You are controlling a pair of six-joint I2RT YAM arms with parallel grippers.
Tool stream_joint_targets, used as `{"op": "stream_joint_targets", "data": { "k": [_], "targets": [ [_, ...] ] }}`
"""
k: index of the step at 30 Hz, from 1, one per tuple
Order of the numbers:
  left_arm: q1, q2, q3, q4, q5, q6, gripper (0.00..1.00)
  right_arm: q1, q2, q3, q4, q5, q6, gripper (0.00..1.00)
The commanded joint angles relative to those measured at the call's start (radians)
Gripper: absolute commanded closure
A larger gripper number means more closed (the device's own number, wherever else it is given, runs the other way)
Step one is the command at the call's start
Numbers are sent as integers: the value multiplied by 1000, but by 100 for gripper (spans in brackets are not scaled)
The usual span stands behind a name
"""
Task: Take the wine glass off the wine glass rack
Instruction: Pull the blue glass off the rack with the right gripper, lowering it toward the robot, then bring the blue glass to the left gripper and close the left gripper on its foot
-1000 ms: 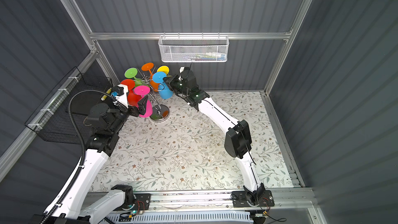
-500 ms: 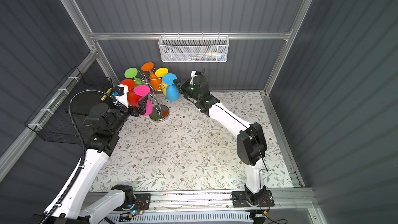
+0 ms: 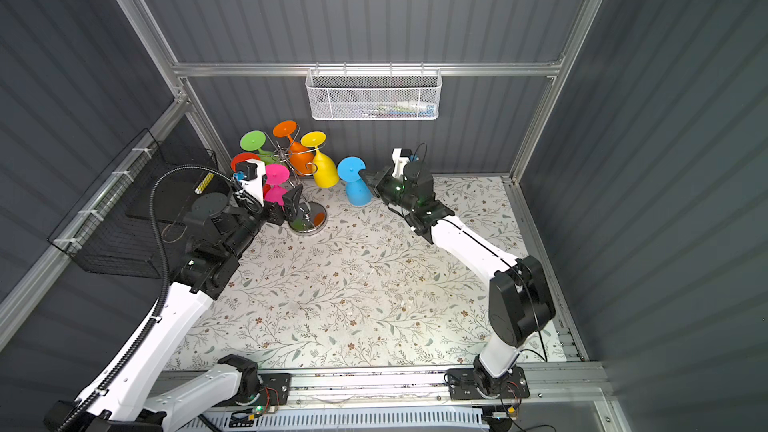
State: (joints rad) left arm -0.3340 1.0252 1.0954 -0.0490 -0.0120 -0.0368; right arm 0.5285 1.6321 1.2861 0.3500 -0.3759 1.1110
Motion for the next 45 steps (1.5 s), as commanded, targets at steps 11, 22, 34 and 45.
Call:
{"op": "stream_joint_targets", "data": {
  "k": [11,22,34,45],
  "targets": [
    [-2,-112,44,-496,-17,-535,11,185,-359,-424,-89,244,-804,100],
    [-3,-129,10,-647,57,-793,16,370,-389,-550,43,456,-1198,100],
    [-19,-74,-69,-624,149,-954,27,571,-262,-676,464,712,-1538,100],
    [-64,-39,-52,-710,125,-1134,27,652,-46,-687,851,762,-1791,100]
  ]
}}
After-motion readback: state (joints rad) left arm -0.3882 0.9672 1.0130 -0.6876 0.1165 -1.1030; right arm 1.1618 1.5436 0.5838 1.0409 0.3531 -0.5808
